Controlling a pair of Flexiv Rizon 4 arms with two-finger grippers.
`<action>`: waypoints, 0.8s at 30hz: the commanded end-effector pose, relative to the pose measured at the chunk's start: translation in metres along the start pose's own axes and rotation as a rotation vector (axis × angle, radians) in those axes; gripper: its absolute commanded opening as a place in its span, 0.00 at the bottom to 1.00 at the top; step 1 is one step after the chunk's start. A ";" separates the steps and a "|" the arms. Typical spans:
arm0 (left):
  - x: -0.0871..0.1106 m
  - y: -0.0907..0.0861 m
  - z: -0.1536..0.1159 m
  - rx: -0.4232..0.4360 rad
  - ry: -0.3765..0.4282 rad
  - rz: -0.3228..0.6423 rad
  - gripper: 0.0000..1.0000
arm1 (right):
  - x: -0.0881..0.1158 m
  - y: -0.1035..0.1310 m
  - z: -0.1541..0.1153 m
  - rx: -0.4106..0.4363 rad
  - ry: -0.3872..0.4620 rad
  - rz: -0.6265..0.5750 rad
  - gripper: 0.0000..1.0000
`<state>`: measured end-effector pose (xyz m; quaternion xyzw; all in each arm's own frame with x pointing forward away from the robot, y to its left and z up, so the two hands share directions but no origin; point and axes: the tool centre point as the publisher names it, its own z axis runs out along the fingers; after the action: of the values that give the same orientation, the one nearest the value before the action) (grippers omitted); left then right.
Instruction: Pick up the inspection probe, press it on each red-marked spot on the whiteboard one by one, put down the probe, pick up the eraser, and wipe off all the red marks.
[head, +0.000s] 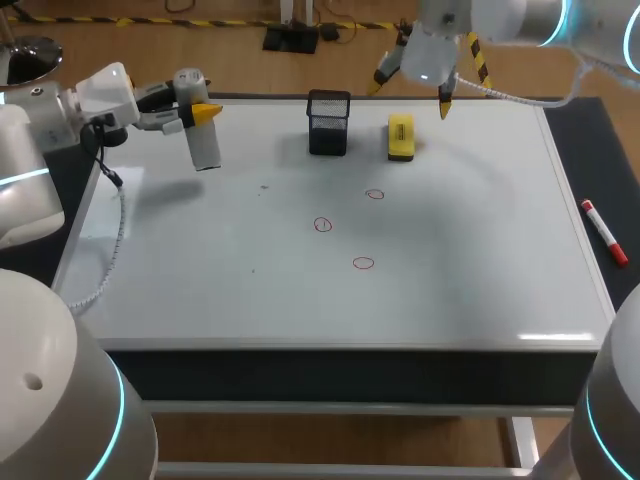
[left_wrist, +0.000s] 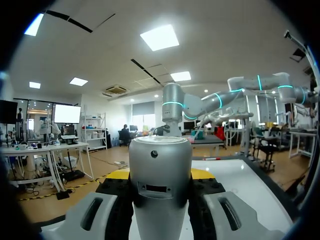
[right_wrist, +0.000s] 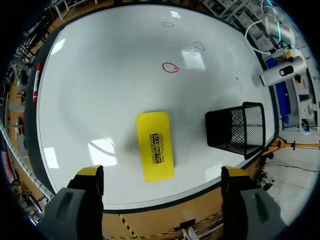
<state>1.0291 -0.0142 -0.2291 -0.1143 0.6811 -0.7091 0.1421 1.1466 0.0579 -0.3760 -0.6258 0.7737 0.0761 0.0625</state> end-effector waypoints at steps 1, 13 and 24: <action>0.000 0.000 0.000 0.003 0.000 0.002 0.00 | -0.004 -0.002 0.013 -0.005 0.025 -0.010 1.00; 0.000 0.000 0.000 0.003 0.000 0.002 0.00 | 0.001 0.004 0.038 0.023 0.062 -0.066 1.00; 0.000 0.000 0.000 0.003 0.000 0.002 0.00 | 0.013 0.002 0.046 0.049 0.122 -0.081 1.00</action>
<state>1.0291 -0.0142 -0.2291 -0.1142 0.6812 -0.7091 0.1420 1.1394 0.0557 -0.4249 -0.6573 0.7526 0.0163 0.0367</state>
